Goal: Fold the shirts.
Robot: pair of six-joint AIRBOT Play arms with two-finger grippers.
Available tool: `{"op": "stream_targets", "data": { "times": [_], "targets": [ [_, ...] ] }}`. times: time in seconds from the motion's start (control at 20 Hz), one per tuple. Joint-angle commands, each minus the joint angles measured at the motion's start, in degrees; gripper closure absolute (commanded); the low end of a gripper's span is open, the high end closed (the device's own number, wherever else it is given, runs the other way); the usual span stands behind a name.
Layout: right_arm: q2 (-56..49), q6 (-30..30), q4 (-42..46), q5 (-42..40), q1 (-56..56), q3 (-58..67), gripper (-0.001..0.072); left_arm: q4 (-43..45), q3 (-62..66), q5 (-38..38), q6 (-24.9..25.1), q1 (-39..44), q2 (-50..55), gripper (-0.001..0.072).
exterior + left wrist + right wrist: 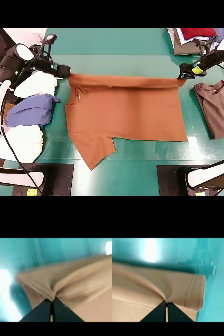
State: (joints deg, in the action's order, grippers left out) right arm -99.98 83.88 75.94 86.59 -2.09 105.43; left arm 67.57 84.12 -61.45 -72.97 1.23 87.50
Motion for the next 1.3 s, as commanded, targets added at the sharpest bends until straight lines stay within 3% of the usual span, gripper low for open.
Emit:
{"op": "stream_targets", "data": {
  "times": [0.0, 0.3, 0.7, 0.75, 0.8, 0.85, 1.0, 1.25],
  "targets": [
    [-0.1, 1.0, 3.6, 6.0, -1.7, 0.2, 0.0696, 4.6, -3.3, -6.3, -1.8, 0.0, 0.0, 0.0683],
    [0.2, 3.7, 3.6, 9.0, -2.0, -3.9, 0.0696, 7.5, -5.6, -6.1, -2.3, 0.0, 0.1, 0.0682],
    [0.2, 4.6, 3.2, 3.6, -2.6, -13.0, 0.0691, 7.5, -8.8, -6.8, -2.2, 0.0, 0.1, 0.0660],
    [0.2, 4.6, 3.2, 4.0, -2.6, -12.9, 0.0627, 7.5, -8.6, -6.9, -2.6, 0.0, 0.1, 0.0376],
    [0.2, 4.6, 3.1, 5.1, -2.6, -12.5, 0.0431, 7.7, -8.7, -7.1, -3.7, 0.0, 0.0, 0.0150],
    [0.2, 4.5, 3.2, 6.9, -2.5, -11.8, 0.0365, 8.3, -8.7, -7.6, -5.0, 0.0, -0.3, 0.0167],
    [1.7, 2.8, 3.1, 12.5, -0.9, -10.6, 0.0367, 9.8, -9.0, -10.5, -6.4, -0.7, -3.3, 0.0165],
    [15.0, 1.9, 3.0, 8.3, 3.1, -24.7, 0.0367, 6.6, -24.6, -12.7, -8.7, -2.9, -16.9, 0.0165]
  ]
}}
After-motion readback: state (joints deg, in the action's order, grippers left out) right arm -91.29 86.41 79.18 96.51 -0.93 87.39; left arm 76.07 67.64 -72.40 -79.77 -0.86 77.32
